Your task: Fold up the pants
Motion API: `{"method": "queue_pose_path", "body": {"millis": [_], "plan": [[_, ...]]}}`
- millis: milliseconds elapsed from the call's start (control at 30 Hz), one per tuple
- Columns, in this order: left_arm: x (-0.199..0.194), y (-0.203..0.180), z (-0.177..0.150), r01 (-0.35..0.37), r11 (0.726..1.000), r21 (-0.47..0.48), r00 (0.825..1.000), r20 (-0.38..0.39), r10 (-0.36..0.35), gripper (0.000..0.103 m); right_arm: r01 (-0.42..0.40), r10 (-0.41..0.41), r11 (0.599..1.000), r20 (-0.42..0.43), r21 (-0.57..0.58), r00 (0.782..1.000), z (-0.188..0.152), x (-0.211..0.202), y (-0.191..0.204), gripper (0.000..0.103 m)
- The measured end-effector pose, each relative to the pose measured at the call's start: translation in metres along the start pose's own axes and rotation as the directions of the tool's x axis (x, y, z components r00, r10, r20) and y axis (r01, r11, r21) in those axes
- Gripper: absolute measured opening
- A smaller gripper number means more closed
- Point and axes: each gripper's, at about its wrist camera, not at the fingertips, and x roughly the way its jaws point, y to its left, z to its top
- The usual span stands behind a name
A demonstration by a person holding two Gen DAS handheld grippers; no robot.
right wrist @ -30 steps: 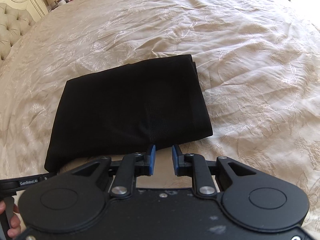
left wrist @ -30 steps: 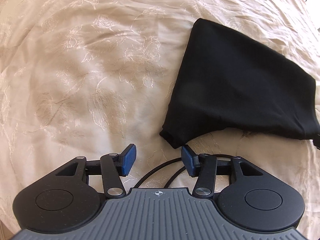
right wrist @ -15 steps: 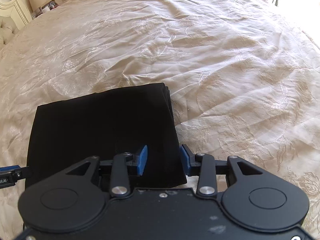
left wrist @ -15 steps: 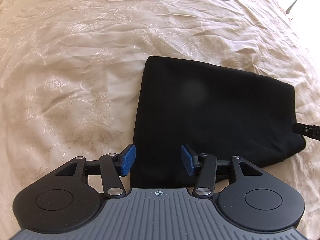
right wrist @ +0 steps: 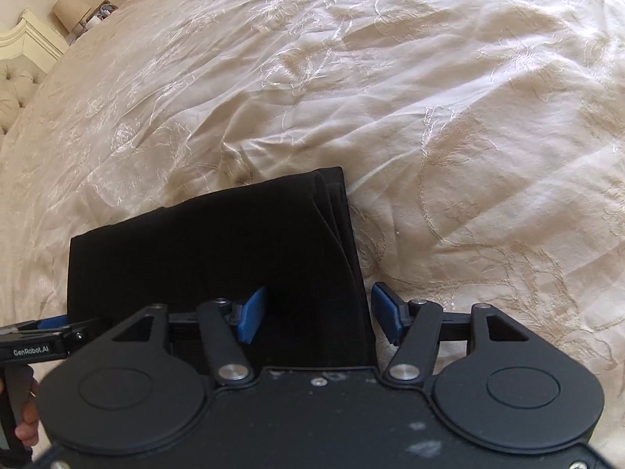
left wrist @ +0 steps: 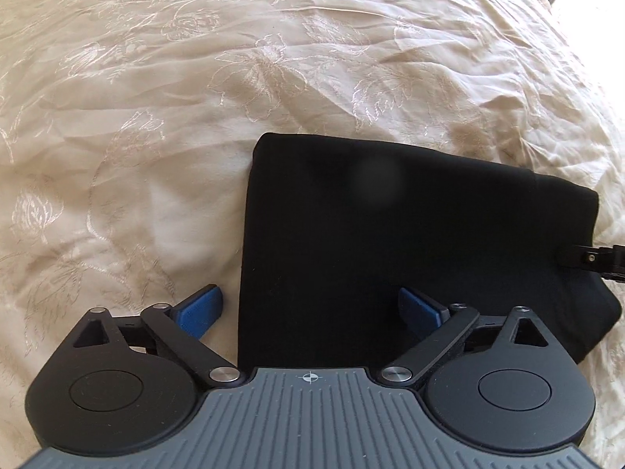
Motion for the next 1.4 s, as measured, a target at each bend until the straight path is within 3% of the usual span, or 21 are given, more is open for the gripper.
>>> {"method": "queue_pose_path", "body": {"millis": [133, 300, 400, 433, 533, 600, 667, 833, 933, 1033, 1100, 1200, 1233, 1333, 1400], "plan": [[0.009, -0.011, 0.004, 0.008, 0.999, 0.04, 1.0, 0.015, -0.009, 0.103, -0.063, 0.062, 0.996, 0.012, 0.058, 0.998, 0.0, 0.006, -0.01, 0.07], [0.008, -0.009, 0.004, 0.022, 1.0, 0.005, 1.0, 0.008, -0.022, 0.1, -0.132, 0.128, 0.983, 0.041, 0.128, 0.991, -0.009, 0.002, -0.019, 0.071], [0.002, -0.008, 0.003, 0.018, 1.0, -0.015, 1.0, 0.017, -0.017, 0.081, -0.154, 0.151, 0.978, 0.03, 0.144, 0.988, -0.009, 0.002, -0.02, 0.07], [-0.001, -0.008, 0.004, 0.033, 0.999, -0.03, 0.999, 0.02, -0.032, 0.063, -0.158, 0.156, 0.978, 0.022, 0.135, 0.987, -0.008, 0.001, -0.019, 0.069], [-0.013, -0.008, 0.002, -0.017, 0.997, -0.074, 0.999, 0.045, 0.02, 0.029, -0.105, 0.104, 0.992, 0.012, 0.069, 0.994, -0.008, -0.007, -0.009, 0.048], [-0.019, -0.008, -0.001, -0.039, 0.995, -0.089, 0.997, 0.058, 0.044, 0.023, -0.095, 0.093, 0.995, 0.032, 0.038, 0.995, -0.008, -0.018, -0.004, 0.031], [-0.028, -0.013, -0.003, -0.074, 0.993, -0.09, 0.994, 0.071, 0.08, 0.018, -0.105, 0.104, 0.994, 0.049, 0.028, 0.993, -0.01, -0.03, 0.003, 0.023], [-0.055, -0.018, -0.015, -0.196, 0.979, -0.052, 0.972, 0.125, 0.201, 0.014, -0.106, 0.108, 0.994, 0.078, -0.027, 0.991, -0.017, -0.051, 0.029, 0.022], [-0.068, -0.001, -0.025, -0.218, 0.973, -0.068, 0.968, 0.113, 0.225, 0.0, -0.131, 0.132, 0.991, 0.083, -0.014, 0.988, -0.02, -0.054, 0.038, 0.022], [-0.075, 0.024, -0.038, -0.091, 0.993, -0.08, 0.989, 0.105, 0.1, 0.003, -0.106, 0.109, 0.994, 0.097, -0.036, 0.989, -0.021, -0.055, 0.047, 0.022], [-0.077, 0.032, -0.043, -0.034, 0.997, -0.065, 0.993, 0.11, 0.041, 0.003, -0.088, 0.09, 0.996, 0.105, -0.017, 0.99, -0.022, -0.054, 0.046, 0.022], [-0.075, 0.032, -0.046, -0.012, 0.999, -0.038, 0.993, 0.118, 0.016, 0.025, -0.071, 0.069, 0.997, 0.107, 0.014, 0.992, -0.026, -0.052, 0.042, 0.022], [-0.075, 0.03, -0.048, -0.01, 0.999, -0.036, 0.992, 0.122, 0.014, 0.037, -0.07, 0.067, 0.997, 0.109, 0.022, 0.992, -0.029, -0.053, 0.039, 0.022], [-0.072, 0.026, -0.046, 0.037, 0.999, -0.04, 0.988, 0.15, -0.03, 0.045, -0.053, 0.051, 0.998, 0.108, 0.015, 0.993, -0.032, -0.052, 0.039, 0.022], [-0.066, 0.019, -0.042, 0.044, 0.999, -0.018, 0.987, 0.154, -0.041, 0.06, -0.044, 0.043, 0.999, 0.11, 0.007, 0.993, -0.032, -0.054, 0.042, 0.022]]}}
